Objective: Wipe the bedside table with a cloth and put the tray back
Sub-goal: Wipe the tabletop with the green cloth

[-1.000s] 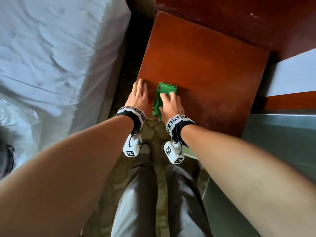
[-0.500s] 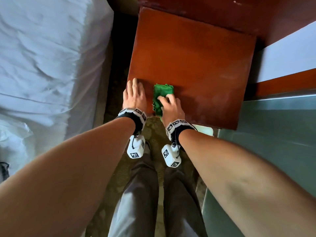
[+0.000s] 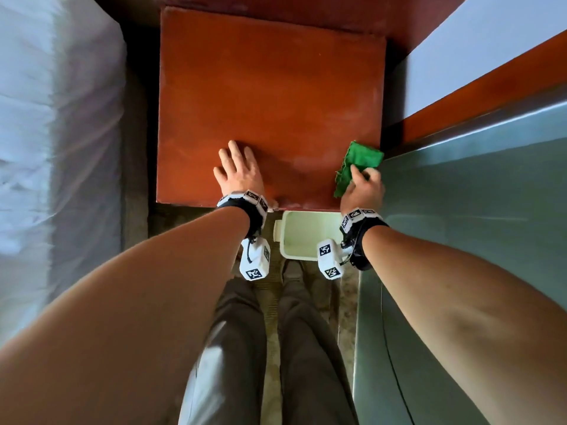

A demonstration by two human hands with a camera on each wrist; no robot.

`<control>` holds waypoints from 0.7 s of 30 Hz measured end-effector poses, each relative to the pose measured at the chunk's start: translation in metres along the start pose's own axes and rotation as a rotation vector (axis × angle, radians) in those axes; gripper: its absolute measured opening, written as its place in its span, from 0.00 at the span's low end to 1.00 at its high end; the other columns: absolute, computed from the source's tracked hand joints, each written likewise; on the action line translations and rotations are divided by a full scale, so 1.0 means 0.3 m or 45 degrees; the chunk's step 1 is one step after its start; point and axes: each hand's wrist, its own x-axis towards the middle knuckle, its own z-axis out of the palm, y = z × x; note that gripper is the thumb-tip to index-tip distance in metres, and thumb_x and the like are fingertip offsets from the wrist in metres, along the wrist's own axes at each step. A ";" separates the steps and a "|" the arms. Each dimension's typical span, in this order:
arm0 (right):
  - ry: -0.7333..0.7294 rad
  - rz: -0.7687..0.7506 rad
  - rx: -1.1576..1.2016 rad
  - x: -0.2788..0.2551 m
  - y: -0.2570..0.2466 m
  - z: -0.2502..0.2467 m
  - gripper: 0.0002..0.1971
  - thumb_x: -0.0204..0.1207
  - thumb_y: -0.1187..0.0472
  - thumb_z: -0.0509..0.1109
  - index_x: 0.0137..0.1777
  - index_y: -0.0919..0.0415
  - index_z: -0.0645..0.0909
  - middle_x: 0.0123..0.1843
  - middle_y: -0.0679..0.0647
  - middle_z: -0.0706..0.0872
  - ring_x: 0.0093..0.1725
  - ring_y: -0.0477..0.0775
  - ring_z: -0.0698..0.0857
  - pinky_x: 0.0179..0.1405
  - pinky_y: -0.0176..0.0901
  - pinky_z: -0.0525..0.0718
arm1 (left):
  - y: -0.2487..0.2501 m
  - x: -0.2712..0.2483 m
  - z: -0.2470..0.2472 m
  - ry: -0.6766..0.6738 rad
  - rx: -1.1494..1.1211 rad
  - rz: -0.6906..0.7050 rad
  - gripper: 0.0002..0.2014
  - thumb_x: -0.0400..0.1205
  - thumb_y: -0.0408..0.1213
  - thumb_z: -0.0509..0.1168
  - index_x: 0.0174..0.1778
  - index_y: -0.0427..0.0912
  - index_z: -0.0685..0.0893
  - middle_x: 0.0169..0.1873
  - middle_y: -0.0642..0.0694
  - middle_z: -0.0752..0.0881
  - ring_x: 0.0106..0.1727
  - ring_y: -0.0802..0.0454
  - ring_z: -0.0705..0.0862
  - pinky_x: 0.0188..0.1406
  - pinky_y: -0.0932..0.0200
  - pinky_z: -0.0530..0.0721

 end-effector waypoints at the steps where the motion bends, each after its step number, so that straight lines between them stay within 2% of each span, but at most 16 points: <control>1: 0.043 0.014 0.016 0.013 0.007 -0.002 0.22 0.76 0.69 0.63 0.67 0.56 0.84 0.64 0.60 0.80 0.53 0.68 0.80 0.52 0.48 0.78 | -0.002 -0.001 -0.005 0.012 0.006 -0.001 0.72 0.60 0.68 0.78 0.86 0.39 0.38 0.84 0.33 0.37 0.85 0.32 0.41 0.83 0.35 0.53; 4: 0.024 -0.090 0.014 0.009 -0.009 0.002 0.20 0.76 0.68 0.64 0.64 0.55 0.86 0.62 0.57 0.82 0.50 0.67 0.80 0.44 0.45 0.78 | -0.006 0.004 -0.005 0.026 0.019 0.005 0.72 0.60 0.68 0.78 0.86 0.39 0.39 0.84 0.34 0.37 0.85 0.32 0.41 0.83 0.35 0.54; 6: -0.071 -0.287 -0.001 -0.037 -0.040 0.018 0.21 0.75 0.69 0.66 0.64 0.52 0.86 0.63 0.53 0.82 0.50 0.65 0.80 0.43 0.46 0.79 | -0.002 0.011 0.004 0.026 0.011 -0.004 0.70 0.61 0.66 0.79 0.86 0.40 0.40 0.85 0.34 0.38 0.85 0.32 0.41 0.82 0.34 0.53; 9: -0.321 -0.494 -0.089 -0.120 -0.124 0.068 0.22 0.78 0.66 0.66 0.70 0.48 0.81 0.67 0.50 0.79 0.56 0.61 0.77 0.46 0.47 0.81 | 0.000 0.018 0.015 0.105 -0.007 -0.017 0.59 0.71 0.53 0.79 0.86 0.40 0.43 0.85 0.35 0.40 0.85 0.32 0.43 0.82 0.32 0.55; 13: -0.483 -0.693 -0.093 -0.212 -0.252 0.138 0.21 0.80 0.64 0.65 0.72 0.50 0.78 0.70 0.53 0.75 0.58 0.63 0.76 0.48 0.49 0.81 | -0.019 0.015 0.000 0.038 0.030 0.022 0.59 0.72 0.45 0.80 0.86 0.40 0.42 0.84 0.34 0.38 0.85 0.32 0.41 0.82 0.35 0.55; 15: -0.495 -0.709 -0.030 -0.228 -0.278 0.163 0.21 0.78 0.66 0.66 0.70 0.51 0.80 0.68 0.55 0.77 0.56 0.64 0.77 0.46 0.50 0.82 | -0.038 0.015 -0.012 0.011 0.077 0.045 0.60 0.71 0.40 0.81 0.86 0.41 0.41 0.84 0.35 0.37 0.85 0.32 0.41 0.83 0.37 0.55; 18: -0.483 -0.708 0.025 -0.219 -0.263 0.166 0.21 0.79 0.67 0.65 0.71 0.51 0.79 0.68 0.55 0.76 0.57 0.63 0.77 0.48 0.50 0.83 | -0.046 0.013 -0.021 -0.024 0.103 0.049 0.65 0.66 0.44 0.84 0.86 0.41 0.40 0.84 0.36 0.36 0.85 0.32 0.41 0.82 0.38 0.55; 21: -0.425 -0.628 0.017 -0.172 -0.186 0.151 0.23 0.78 0.66 0.64 0.72 0.50 0.78 0.69 0.57 0.76 0.61 0.63 0.77 0.58 0.51 0.81 | -0.009 0.014 -0.013 0.043 -0.014 -0.014 0.57 0.72 0.42 0.79 0.86 0.42 0.44 0.85 0.37 0.38 0.85 0.33 0.42 0.82 0.36 0.56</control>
